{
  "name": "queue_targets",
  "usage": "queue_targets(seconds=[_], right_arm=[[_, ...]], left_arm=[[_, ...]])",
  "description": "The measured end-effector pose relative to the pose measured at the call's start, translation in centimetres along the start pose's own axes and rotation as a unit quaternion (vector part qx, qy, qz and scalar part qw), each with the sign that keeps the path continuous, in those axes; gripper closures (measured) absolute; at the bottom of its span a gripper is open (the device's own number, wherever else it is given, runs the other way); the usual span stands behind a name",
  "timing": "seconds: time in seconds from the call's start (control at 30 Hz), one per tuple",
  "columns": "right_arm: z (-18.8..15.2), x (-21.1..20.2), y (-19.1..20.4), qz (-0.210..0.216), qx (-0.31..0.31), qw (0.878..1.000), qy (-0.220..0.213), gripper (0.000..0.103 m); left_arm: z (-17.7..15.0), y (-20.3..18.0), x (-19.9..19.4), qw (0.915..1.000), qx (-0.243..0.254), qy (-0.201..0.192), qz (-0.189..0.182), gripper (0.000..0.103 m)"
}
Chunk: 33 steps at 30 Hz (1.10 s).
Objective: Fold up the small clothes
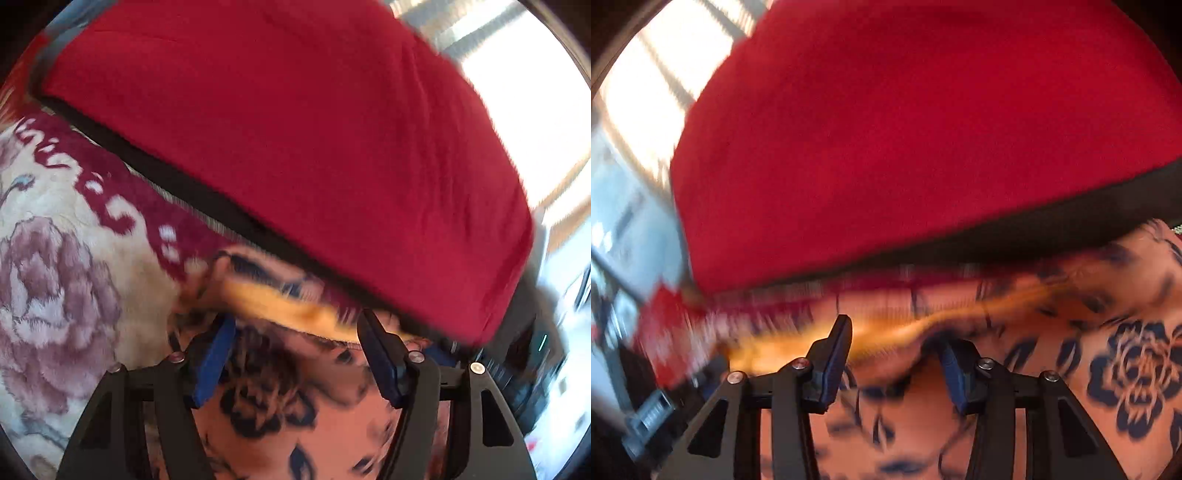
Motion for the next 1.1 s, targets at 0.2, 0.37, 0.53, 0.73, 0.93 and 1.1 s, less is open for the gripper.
queue_targets(seconds=[0.2,0.37,0.53,0.73,0.93,1.1], right_arm=[[-0.3,-5.3,-3.9,0.006,0.044,0.996,-0.073,0.054],[-4.2,-10.7,-6.9,-0.045,0.043,0.997,-0.053,0.054],[-8.9,-13.6,-11.8,-0.123,0.068,0.99,-0.016,0.064],[-11.2,-18.5,-13.1,-0.041,0.124,0.991,-0.019,0.073],[-15.3,-21.2,-13.5,0.061,0.201,0.978,-0.018,0.025],[-16.5,-21.0,-15.0,0.087,0.247,0.965,-0.011,0.025]], left_arm=[[0.6,-2.7,-3.3,0.998,0.045,-0.045,0.004,0.029],[-3.4,-3.0,-1.2,0.9937,0.07,0.063,0.062,0.029],[-8.7,0.3,-1.2,0.9764,0.088,0.127,0.151,0.026],[-11.2,0.7,-8.6,0.9827,0.072,0.076,0.153,0.025],[-14.3,1.5,-12.6,0.9933,-0.007,0.096,0.064,0.022],[-15.5,1.5,-11.7,0.9856,-0.092,0.142,0.009,0.022]])
Point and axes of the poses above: each gripper's, at about its wrist camera, not at the fingertips, and x roughly the way its jaws point, y to its left, z to its top, the point moved 1 cm from there along x, roughly the way its jaws point, and after that the axes turned 1 degree about -y, right-handed, at the moved point
